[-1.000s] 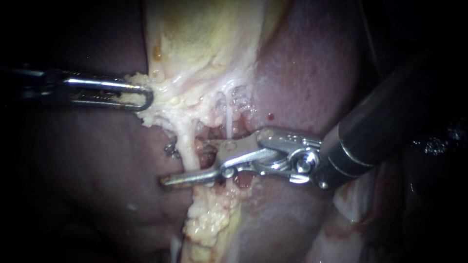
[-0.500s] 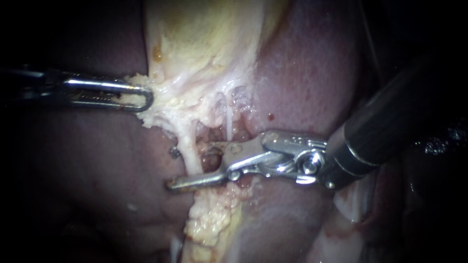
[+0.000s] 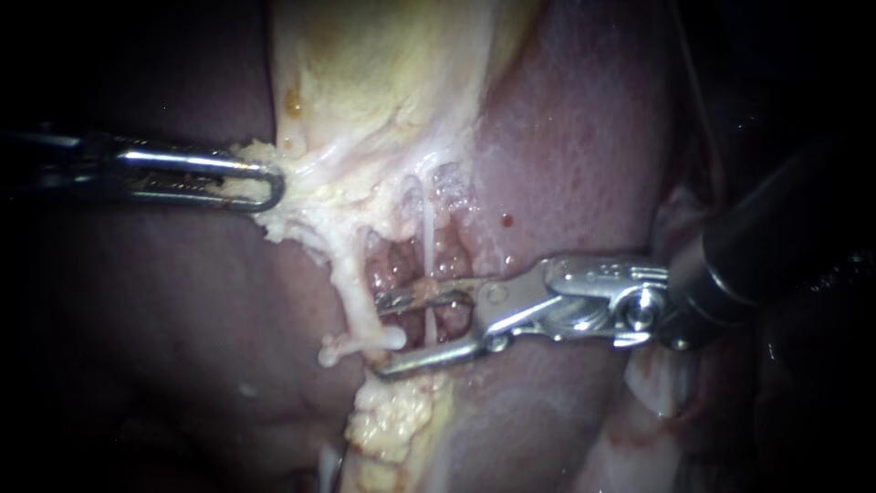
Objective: Going back first clip left tube
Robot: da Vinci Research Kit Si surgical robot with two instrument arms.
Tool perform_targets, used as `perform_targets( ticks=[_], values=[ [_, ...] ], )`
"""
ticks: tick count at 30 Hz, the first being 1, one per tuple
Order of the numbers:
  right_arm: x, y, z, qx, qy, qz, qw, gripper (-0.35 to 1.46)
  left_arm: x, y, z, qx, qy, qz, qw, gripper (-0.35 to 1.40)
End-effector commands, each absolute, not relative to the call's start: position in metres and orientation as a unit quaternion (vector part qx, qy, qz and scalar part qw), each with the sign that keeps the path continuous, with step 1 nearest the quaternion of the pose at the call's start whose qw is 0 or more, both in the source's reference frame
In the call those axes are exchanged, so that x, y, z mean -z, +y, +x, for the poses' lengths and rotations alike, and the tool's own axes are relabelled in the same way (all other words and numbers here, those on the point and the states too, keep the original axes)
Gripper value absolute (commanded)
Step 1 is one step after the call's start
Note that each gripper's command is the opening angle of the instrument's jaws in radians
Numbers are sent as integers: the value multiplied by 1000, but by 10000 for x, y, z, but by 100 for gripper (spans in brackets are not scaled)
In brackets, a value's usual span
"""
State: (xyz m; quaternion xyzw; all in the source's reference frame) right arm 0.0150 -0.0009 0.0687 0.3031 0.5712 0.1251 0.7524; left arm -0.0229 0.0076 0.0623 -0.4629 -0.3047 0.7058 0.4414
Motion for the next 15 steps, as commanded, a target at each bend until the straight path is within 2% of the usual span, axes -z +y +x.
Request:
perform_targets(
  ticks=[1, 7, 15],
  values=[
    [-683, -9, 144, -119, 576, 294, 753, 50, -623, 76, -228, -706, -305, -463, 441, -35],
    [-659, 0, 100, -123, 584, 245, 764, 50, -623, 76, -227, -706, -305, -463, 441, -35],
    [-645, 20, 62, -124, 586, 223, 769, 50, -623, 76, -227, -706, -305, -463, 441, -35]
  ],
)
